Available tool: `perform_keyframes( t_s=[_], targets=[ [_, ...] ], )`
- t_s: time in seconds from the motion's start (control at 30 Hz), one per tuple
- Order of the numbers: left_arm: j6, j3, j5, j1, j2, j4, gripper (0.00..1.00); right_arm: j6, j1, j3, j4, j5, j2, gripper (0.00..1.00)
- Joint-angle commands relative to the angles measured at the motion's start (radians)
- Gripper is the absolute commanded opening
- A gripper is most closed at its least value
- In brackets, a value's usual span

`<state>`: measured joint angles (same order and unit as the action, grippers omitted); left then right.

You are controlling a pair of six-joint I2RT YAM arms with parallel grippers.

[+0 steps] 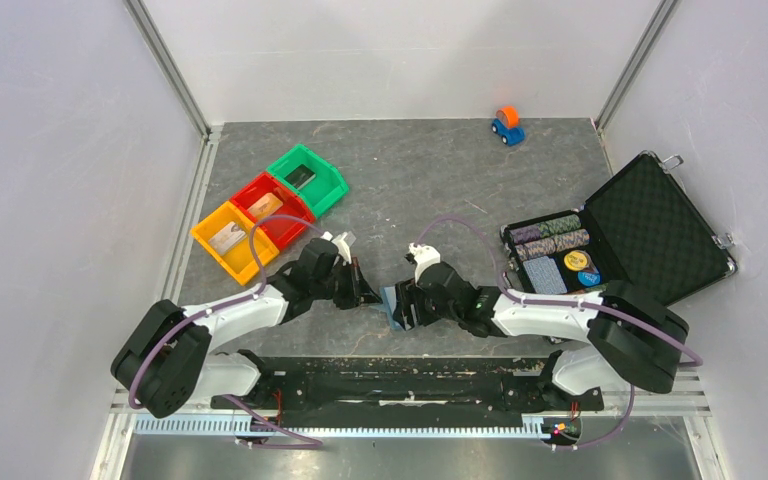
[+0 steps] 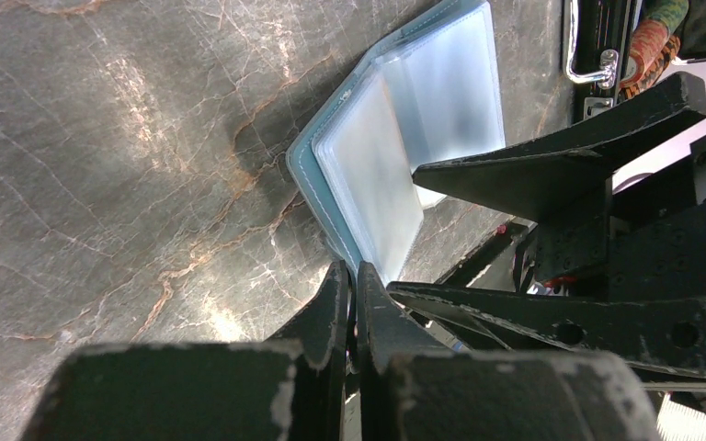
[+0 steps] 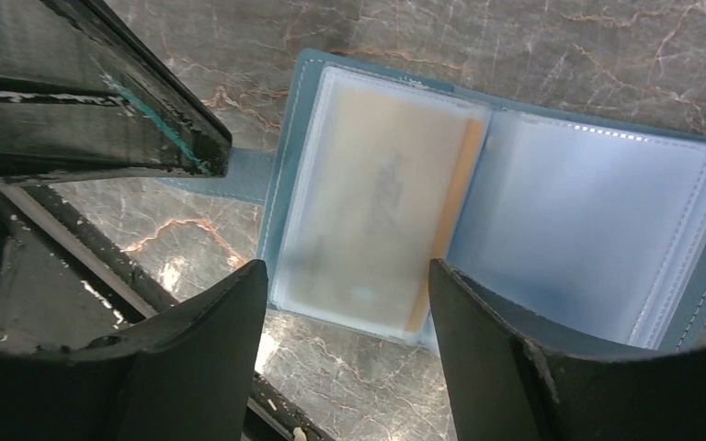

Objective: Take the credit cards out of the card holder
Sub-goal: Remove the credit card from the card holder.

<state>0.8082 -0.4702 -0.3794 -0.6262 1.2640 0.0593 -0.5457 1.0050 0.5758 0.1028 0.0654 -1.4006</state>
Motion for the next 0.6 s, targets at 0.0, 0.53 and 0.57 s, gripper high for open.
perform_keyframes(
  t_s=[0.0, 0.53, 0.57],
  targets=[
    [0.036, -0.021, -0.025, -0.008, -0.017, 0.037, 0.02, 0.02, 0.016, 0.038, 0.004, 0.069, -0.023, 0.66],
    [0.018, -0.017, -0.018, -0.008, -0.034, 0.004, 0.02, 0.009, 0.024, 0.05, -0.101, 0.232, 0.015, 0.49],
    [0.017, -0.017, -0.017, -0.008, -0.035, 0.001, 0.02, 0.009, 0.024, 0.053, -0.128, 0.252, 0.024, 0.49]
  ],
)
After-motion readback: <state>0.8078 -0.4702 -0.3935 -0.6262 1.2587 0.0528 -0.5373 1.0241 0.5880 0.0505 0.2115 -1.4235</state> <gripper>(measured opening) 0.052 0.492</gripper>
